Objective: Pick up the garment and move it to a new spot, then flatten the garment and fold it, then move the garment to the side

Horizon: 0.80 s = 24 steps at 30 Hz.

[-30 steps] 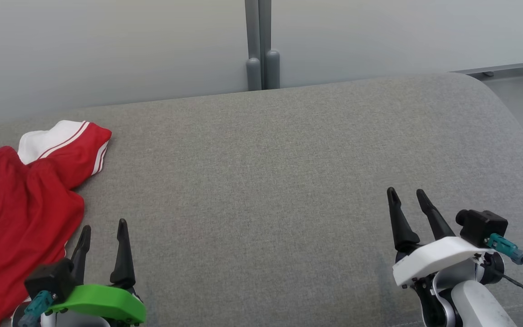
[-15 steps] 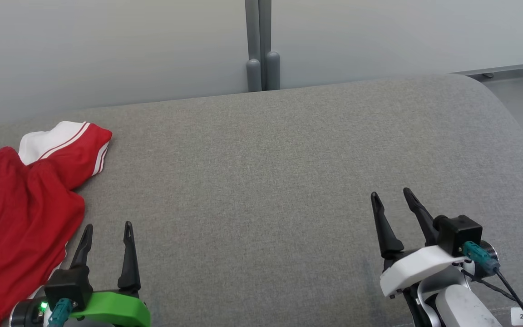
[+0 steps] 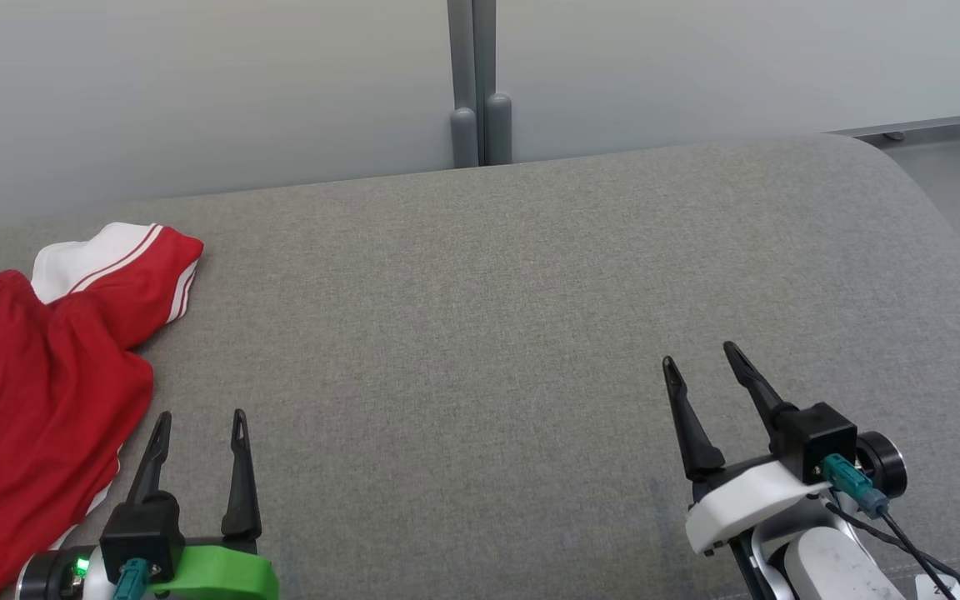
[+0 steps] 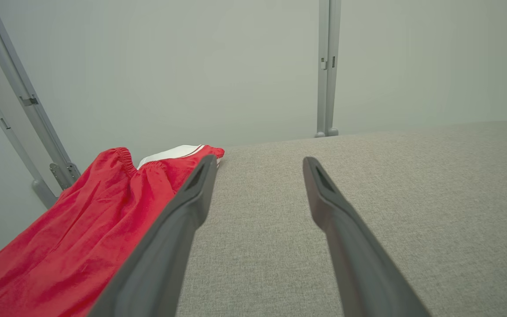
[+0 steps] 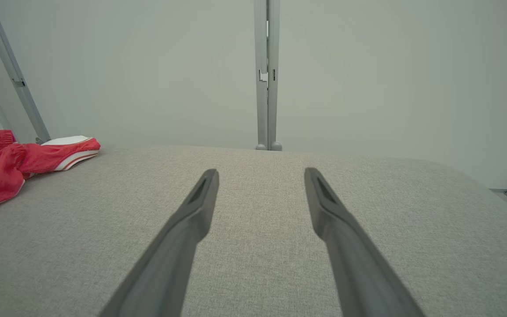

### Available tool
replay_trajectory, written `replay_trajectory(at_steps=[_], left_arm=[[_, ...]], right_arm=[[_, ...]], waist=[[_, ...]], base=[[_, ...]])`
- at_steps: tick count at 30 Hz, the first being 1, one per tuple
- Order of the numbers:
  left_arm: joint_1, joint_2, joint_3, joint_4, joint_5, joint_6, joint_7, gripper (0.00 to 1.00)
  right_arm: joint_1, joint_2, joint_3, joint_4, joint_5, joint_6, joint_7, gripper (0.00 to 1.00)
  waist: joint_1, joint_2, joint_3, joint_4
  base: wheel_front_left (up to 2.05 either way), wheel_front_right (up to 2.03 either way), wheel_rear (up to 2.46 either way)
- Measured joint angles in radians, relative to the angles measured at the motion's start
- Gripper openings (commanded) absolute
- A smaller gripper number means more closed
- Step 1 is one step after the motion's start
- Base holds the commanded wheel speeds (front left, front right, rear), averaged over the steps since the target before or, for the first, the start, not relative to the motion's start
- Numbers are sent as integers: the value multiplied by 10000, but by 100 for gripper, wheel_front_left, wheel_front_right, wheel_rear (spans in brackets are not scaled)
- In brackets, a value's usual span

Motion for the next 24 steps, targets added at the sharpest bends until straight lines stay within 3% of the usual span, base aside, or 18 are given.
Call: replay_trajectory(at_steps=[24], left_arm=[[0, -29, -2, 144, -138, 0, 0, 100]], right_arm=[[-96, 15, -115, 6, -4, 8, -2, 100]], waist=[[0, 0, 44, -1]], base=[[0, 0, 0]])
